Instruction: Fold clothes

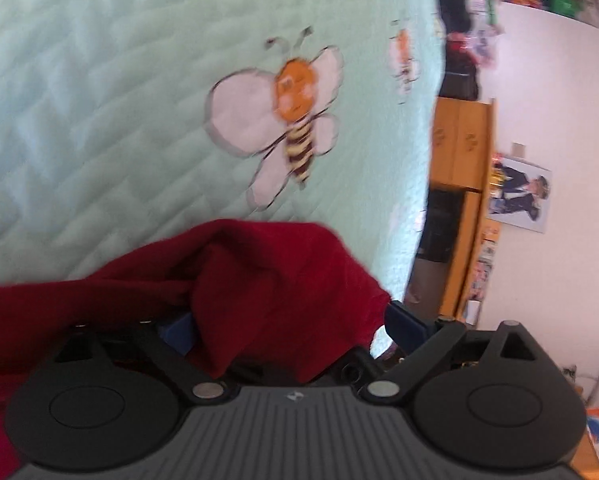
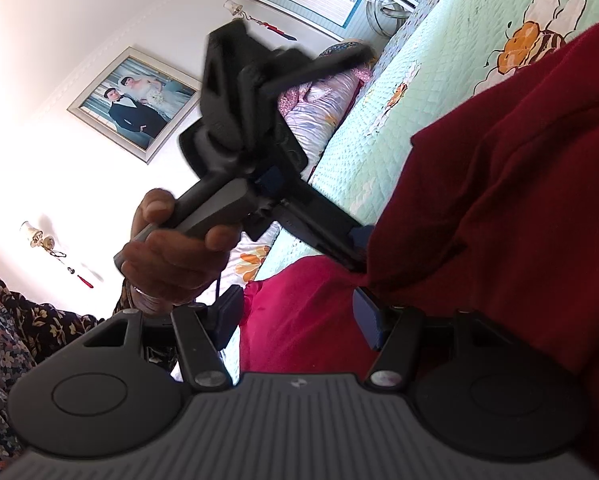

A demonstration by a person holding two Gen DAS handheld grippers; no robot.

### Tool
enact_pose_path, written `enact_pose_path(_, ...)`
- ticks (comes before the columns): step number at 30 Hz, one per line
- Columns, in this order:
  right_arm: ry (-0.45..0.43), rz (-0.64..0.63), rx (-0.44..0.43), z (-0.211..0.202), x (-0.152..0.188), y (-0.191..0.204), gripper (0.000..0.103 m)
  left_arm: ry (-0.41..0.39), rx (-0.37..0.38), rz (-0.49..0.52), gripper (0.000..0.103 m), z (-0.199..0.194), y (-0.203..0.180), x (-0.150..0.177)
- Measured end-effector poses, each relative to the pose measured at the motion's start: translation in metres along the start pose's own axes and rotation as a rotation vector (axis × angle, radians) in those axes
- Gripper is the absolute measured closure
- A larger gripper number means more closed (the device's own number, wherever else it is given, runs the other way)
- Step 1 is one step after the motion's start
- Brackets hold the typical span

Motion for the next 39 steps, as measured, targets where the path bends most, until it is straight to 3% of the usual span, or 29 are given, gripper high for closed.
enact_pose_path(3, 0.0, -0.003, 0.0, -0.001, -0.001, -0.001, 0.041, -0.019, -0.018, 0.057, 0.005, -0.006, -0.005, -0.002)
enact_pose_path(5, 0.0, -0.003, 0.0, -0.002, -0.001, -0.001, 0.041, -0.014, 0.007, 0.082, 0.005, -0.005, -0.009, 0.002)
enact_pose_path(8, 0.001, -0.003, -0.001, -0.002, -0.002, -0.002, 0.041, 0.02, 0.118, 0.016, 0.0, 0.009, -0.004, 0.014)
enact_pose_path(11, 0.003, -0.005, 0.004, -0.002, -0.004, -0.002, 0.041, -0.034, 0.158, -0.074, 0.0, 0.007, 0.006, 0.012)
enact_pose_path(14, 0.002, -0.007, 0.004, -0.001, -0.006, -0.001, 0.041, -0.156, 0.251, -0.17, 0.008, -0.014, 0.009, -0.002)
enact_pose_path(15, 0.001, -0.009, 0.005, 0.0, -0.006, -0.001, 0.041, -0.218, 0.266, -0.149, 0.022, -0.028, 0.004, -0.011)
enact_pose_path(17, -0.002, -0.011, 0.006, 0.0, -0.006, -0.001, 0.042, -0.368, 0.259, -0.017, 0.023, -0.064, -0.013, -0.034)
enact_pose_path(19, -0.003, -0.011, 0.011, 0.0, -0.007, -0.001, 0.042, -0.438, 0.206, 0.05, 0.021, -0.084, -0.015, -0.052)
enact_pose_path(21, -0.004, -0.011, 0.013, 0.0, -0.007, -0.001, 0.043, -0.416, 0.157, 0.052, 0.022, -0.085, -0.01, -0.06)
enact_pose_path(25, -0.005, -0.005, 0.006, 0.001, -0.007, 0.001, 0.043, -0.296, 0.162, 0.085, 0.02, -0.075, -0.014, -0.046)
enact_pose_path(30, -0.005, -0.003, 0.003, 0.004, -0.006, 0.007, 0.042, -0.152, 0.016, 0.129, 0.02, -0.055, -0.01, -0.018)
enact_pose_path(39, -0.005, 0.0, 0.002, 0.005, -0.006, 0.006, 0.042, 0.009, -0.105, 0.223, 0.019, -0.031, -0.019, 0.001)
Point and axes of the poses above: each gripper's, at about its wrist camera, not at the fingertips, and z roughly the way its jaws point, y to its left, x to its underside, the point moved 7 cm from there along z, roughly the way its jaws point, and after that the axes turned 6 degrees about z, right-handed, at the moved point
